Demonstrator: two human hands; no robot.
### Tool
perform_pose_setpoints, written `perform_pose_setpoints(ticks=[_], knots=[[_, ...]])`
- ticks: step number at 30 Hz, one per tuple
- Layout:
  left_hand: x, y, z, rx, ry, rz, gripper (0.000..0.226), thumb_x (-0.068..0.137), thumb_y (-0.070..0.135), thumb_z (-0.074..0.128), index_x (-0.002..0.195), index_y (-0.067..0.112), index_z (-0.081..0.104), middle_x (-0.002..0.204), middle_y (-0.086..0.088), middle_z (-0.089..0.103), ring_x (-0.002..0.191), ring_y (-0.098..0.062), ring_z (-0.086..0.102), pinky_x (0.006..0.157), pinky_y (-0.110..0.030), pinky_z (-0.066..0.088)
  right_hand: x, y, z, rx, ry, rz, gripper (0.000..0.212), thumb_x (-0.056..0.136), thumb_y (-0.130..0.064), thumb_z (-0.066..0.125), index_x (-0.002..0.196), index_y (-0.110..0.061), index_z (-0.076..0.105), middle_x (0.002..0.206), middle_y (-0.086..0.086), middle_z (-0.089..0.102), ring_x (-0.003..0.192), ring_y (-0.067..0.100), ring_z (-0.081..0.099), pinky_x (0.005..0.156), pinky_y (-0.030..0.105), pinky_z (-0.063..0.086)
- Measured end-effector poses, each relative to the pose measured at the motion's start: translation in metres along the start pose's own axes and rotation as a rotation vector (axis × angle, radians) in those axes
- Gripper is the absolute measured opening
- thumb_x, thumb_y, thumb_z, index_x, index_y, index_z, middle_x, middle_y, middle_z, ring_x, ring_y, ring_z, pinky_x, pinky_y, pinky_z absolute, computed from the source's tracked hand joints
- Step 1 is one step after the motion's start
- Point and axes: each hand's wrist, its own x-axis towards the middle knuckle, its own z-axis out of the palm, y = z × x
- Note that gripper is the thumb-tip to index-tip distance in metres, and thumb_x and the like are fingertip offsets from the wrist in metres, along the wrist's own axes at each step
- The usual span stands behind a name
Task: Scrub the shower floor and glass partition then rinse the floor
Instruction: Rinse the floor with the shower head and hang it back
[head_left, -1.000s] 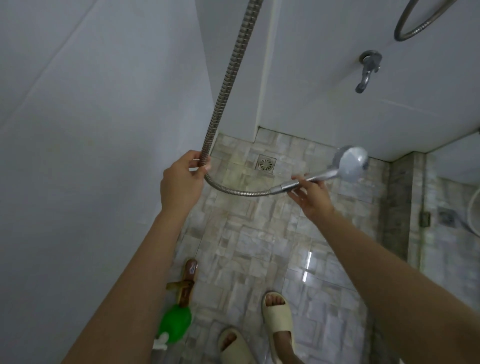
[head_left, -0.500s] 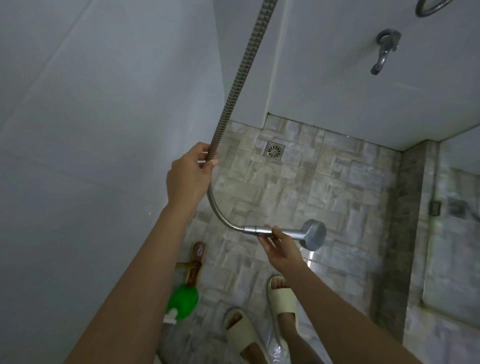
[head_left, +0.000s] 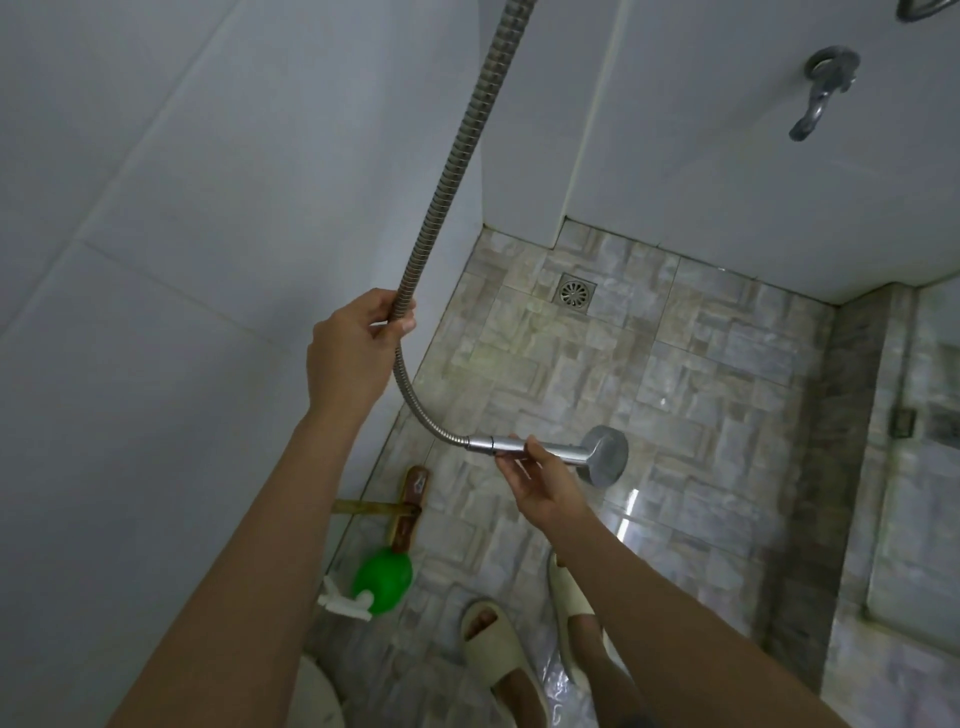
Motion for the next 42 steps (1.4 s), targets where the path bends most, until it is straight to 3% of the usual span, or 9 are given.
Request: perform_pose_setpoints(ticks=[3, 7, 13, 17, 21, 29, 35, 40, 42], knots=[[-0.001, -0.002, 0.0, -0.021, -0.014, 0.001, 0.014, 0.086, 0.028, 0.069, 0.096, 0.037, 0.071, 0.093, 0.015, 0.074, 0.089, -0.006, 0.071, 0.086, -0.037, 0.057, -0.001, 0.006, -0.001, 0.002, 0.037, 0.038, 0.01, 0.094, -0.001, 0.054, 0.085, 0.0, 0.055, 0.081, 0.015, 0.065, 0.078, 0.028, 0.064, 0.057, 0.041, 0.057], [-0.002, -0.006, -0.002, -0.02, -0.006, -0.005, 0.015, 0.086, 0.028, 0.069, 0.097, 0.038, 0.072, 0.095, 0.014, 0.075, 0.089, -0.007, 0.071, 0.087, -0.038, 0.057, 0.008, 0.015, -0.007, -0.057, 0.028, 0.082, 0.005, 0.091, -0.001, 0.058, 0.09, 0.003, 0.058, 0.071, 0.017, 0.07, 0.06, 0.029, 0.071, 0.047, 0.04, 0.058], [0.002, -0.011, -0.013, 0.002, 0.033, -0.005, 0.014, 0.086, 0.03, 0.069, 0.098, 0.036, 0.072, 0.096, 0.015, 0.075, 0.091, -0.006, 0.071, 0.087, -0.037, 0.056, 0.018, 0.015, -0.001, -0.133, -0.123, 0.106, 0.01, 0.093, -0.004, 0.055, 0.097, 0.005, 0.058, 0.089, 0.018, 0.072, 0.073, 0.031, 0.072, 0.058, 0.04, 0.06], [0.003, -0.012, -0.017, 0.004, 0.047, -0.002, 0.014, 0.086, 0.03, 0.07, 0.098, 0.036, 0.072, 0.096, 0.014, 0.076, 0.091, -0.007, 0.071, 0.087, -0.037, 0.056, 0.017, 0.005, 0.009, -0.159, -0.194, 0.107, 0.012, 0.095, -0.004, 0.052, 0.09, 0.005, 0.059, 0.088, 0.017, 0.073, 0.073, 0.033, 0.072, 0.074, 0.045, 0.057], [0.001, -0.012, -0.017, -0.004, 0.05, -0.012, 0.013, 0.086, 0.03, 0.07, 0.098, 0.036, 0.072, 0.095, 0.015, 0.075, 0.091, -0.006, 0.071, 0.086, -0.037, 0.057, 0.018, -0.008, 0.016, -0.222, -0.231, 0.074, 0.014, 0.096, -0.004, 0.049, 0.086, 0.001, 0.059, 0.083, 0.013, 0.073, 0.072, 0.029, 0.072, 0.079, 0.045, 0.053], [0.001, -0.012, -0.014, -0.022, 0.036, -0.022, 0.013, 0.086, 0.029, 0.07, 0.095, 0.038, 0.071, 0.093, 0.016, 0.075, 0.089, -0.006, 0.071, 0.086, -0.037, 0.057, 0.032, -0.037, 0.025, -0.285, -0.257, 0.015, 0.009, 0.094, -0.004, 0.051, 0.102, -0.008, 0.054, 0.096, 0.011, 0.071, 0.079, 0.029, 0.072, 0.074, 0.044, 0.058], [0.001, -0.01, -0.009, -0.019, 0.031, -0.034, 0.013, 0.086, 0.029, 0.07, 0.097, 0.035, 0.072, 0.093, 0.015, 0.075, 0.089, -0.006, 0.07, 0.087, -0.037, 0.057, 0.034, -0.055, 0.037, -0.327, -0.271, -0.033, 0.013, 0.095, -0.002, 0.05, 0.093, -0.015, 0.05, 0.106, 0.011, 0.066, 0.1, 0.032, 0.062, 0.075, 0.043, 0.057], [0.001, -0.008, -0.006, -0.006, 0.021, -0.037, 0.013, 0.087, 0.029, 0.07, 0.098, 0.035, 0.072, 0.095, 0.013, 0.075, 0.089, -0.008, 0.071, 0.088, -0.036, 0.056, 0.033, -0.072, 0.052, -0.395, -0.285, -0.112, 0.013, 0.095, -0.003, 0.051, 0.095, -0.016, 0.049, 0.091, 0.006, 0.073, 0.093, 0.028, 0.065, 0.078, 0.042, 0.057], [0.0, -0.007, -0.005, 0.005, 0.018, -0.037, 0.013, 0.088, 0.029, 0.069, 0.099, 0.034, 0.072, 0.094, 0.014, 0.075, 0.089, -0.007, 0.07, 0.087, -0.034, 0.056, 0.032, -0.08, 0.058, -0.42, -0.293, -0.144, 0.014, 0.096, -0.003, 0.05, 0.095, -0.017, 0.048, 0.094, 0.006, 0.072, 0.088, 0.026, 0.068, 0.079, 0.042, 0.056]])
